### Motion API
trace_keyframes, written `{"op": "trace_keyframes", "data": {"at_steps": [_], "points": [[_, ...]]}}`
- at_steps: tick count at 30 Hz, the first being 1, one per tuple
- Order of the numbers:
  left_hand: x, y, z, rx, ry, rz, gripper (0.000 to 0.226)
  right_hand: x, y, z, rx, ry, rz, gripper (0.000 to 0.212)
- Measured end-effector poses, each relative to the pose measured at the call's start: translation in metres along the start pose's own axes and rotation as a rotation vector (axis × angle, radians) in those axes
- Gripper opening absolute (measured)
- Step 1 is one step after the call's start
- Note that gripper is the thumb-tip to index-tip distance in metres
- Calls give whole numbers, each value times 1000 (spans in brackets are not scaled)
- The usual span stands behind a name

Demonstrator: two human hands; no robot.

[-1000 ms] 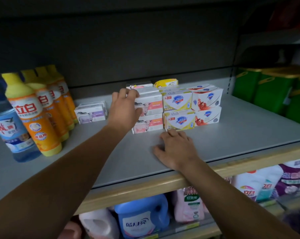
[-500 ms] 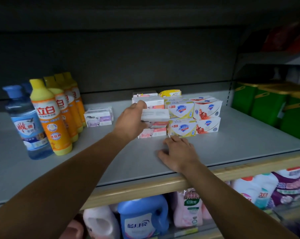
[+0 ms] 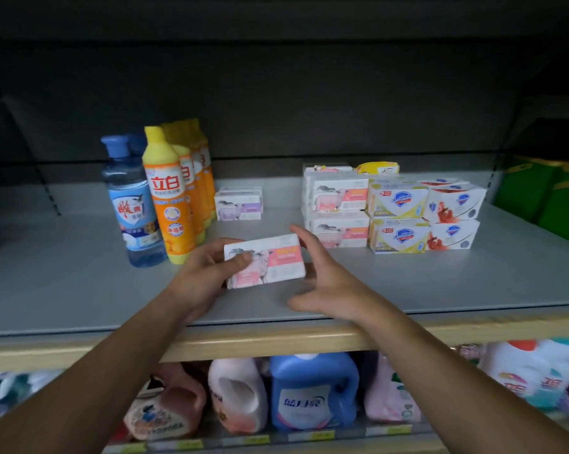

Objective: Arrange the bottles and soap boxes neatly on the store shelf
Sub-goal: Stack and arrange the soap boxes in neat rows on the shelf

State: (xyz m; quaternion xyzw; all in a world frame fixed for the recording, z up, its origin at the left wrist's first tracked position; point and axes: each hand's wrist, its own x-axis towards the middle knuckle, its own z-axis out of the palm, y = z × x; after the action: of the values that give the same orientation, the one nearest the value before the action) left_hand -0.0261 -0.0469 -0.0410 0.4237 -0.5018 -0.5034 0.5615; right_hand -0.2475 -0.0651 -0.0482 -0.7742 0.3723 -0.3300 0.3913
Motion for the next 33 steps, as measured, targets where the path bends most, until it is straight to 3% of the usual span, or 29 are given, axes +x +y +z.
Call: {"op": "trace_keyframes", "data": {"at_steps": [7, 11, 13, 15, 20, 27, 30, 33], "points": [[-2, 3, -27, -148, 64, -94, 26, 31, -7, 30, 103, 182, -15, 68], [-1, 7, -26, -116, 48, -114, 52, 37, -3, 30, 273, 296, 114, 45], [-2, 6, -25, -63, 41, -95, 57, 42, -5, 29, 325, 330, 213, 57], [-2, 4, -25, -15, 88, -86, 49, 47, -8, 30, 315, 315, 301, 67], [-2, 4, -26, 15, 150, -86, 44, 56, -7, 31, 269, 263, 373, 72], [-2, 6, -26, -100, 123, -107, 34, 44, -2, 31, 518, 341, 165, 30], [-3, 3, -26, -73, 81, -70, 17, 37, 0, 31, 512, 299, 26, 53], [-5, 2, -27, -66, 34, -19, 27, 37, 1, 31, 428, 343, 31, 71]]}}
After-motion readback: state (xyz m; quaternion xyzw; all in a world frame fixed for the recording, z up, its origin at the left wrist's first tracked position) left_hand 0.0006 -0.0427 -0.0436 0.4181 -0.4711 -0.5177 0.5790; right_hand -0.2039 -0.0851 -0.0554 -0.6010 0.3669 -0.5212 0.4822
